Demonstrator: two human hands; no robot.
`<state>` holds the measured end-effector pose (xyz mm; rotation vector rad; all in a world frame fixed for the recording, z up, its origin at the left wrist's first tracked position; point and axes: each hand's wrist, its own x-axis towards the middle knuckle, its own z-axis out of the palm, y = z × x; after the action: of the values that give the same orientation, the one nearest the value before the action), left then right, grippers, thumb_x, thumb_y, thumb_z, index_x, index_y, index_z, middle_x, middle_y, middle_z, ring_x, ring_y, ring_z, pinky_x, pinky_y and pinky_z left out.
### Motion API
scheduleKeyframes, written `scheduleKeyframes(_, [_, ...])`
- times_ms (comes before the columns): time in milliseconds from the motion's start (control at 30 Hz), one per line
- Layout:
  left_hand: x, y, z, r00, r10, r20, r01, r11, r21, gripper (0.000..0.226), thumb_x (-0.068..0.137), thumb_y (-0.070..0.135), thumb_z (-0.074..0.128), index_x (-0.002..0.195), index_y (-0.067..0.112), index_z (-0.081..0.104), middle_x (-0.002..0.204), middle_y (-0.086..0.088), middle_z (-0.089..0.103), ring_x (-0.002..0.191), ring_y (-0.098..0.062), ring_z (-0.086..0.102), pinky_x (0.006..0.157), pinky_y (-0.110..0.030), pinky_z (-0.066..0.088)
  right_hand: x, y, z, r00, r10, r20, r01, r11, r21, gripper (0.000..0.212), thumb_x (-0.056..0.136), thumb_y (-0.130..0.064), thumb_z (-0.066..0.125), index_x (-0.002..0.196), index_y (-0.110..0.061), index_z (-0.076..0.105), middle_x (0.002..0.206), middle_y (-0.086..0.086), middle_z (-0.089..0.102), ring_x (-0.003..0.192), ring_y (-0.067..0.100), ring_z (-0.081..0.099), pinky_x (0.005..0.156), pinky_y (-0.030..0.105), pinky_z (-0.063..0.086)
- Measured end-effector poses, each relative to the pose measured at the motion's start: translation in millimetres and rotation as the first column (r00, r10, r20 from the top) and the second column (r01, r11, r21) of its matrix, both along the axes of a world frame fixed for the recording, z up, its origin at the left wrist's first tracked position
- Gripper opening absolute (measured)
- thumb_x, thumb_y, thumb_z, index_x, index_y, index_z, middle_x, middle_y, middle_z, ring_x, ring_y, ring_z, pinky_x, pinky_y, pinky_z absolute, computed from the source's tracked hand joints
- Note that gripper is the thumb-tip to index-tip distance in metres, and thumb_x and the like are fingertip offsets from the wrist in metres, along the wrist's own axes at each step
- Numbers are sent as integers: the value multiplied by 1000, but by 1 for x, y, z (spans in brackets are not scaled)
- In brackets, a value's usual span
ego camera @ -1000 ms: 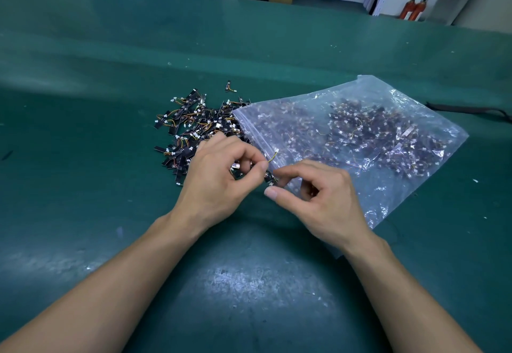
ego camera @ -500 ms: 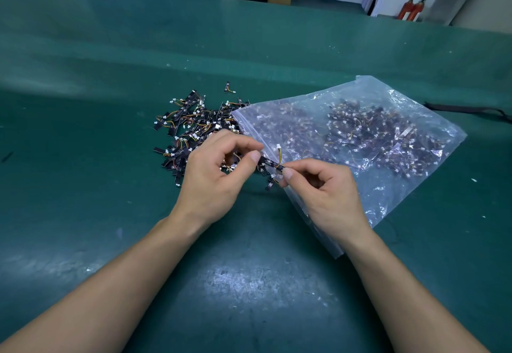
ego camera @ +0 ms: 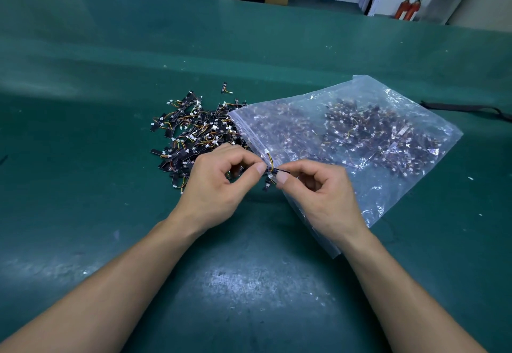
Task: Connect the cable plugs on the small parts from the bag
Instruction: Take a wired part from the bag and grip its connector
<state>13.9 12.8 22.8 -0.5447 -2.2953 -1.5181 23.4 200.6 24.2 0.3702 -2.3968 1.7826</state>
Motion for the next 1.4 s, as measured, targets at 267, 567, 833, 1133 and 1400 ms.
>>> scheduleKeyframes(267, [1,-1,0,998,-42,47,42,999,10,9,88,26,65,82,23,72,79,6,68,77,-21,59,69,-27,44,-1,0,1,1000,12,4,-12,1000,-20,14,87,-26,67,75,-26,75,66,-6,72,54,25,50,53,34,42])
scheduleKeyframes(567, [0,0,-1,997,-26,72,25,1000,19,13,85,16,67,75,24,68,75,8,66,72,-20,57,66,-27,44,-1,0,1,1000,0,16,0,1000,-10,12,85,-28,69,76,-25,76,69,1,73,61,37,56,60,49,46])
scheduleKeyframes(833, [1,-1,0,996,-33,87,31,999,19,8,87,21,66,80,23,71,78,4,68,75,-21,59,68,-29,46,-1,-3,4,1000,-10,20,10,1000,-20,15,88,-26,66,76,-29,74,69,-7,73,66,38,59,62,43,48])
scheduleKeyframes(1133, [0,0,-2,995,-37,94,35,999,21,10,86,20,66,77,24,68,76,9,65,70,-12,55,66,-24,42,0,-1,3,1000,-6,24,6,1000,-25,15,87,-26,67,74,-29,75,69,-5,73,58,30,54,56,38,43])
scheduleKeyframes(1400, [1,0,-1,993,-37,113,33,999,34,9,87,24,65,78,27,68,78,7,67,74,-17,59,68,-28,46,0,-1,4,1000,4,8,-3,999,-42,18,92,-18,68,75,-24,74,69,-8,72,59,30,53,59,35,45])
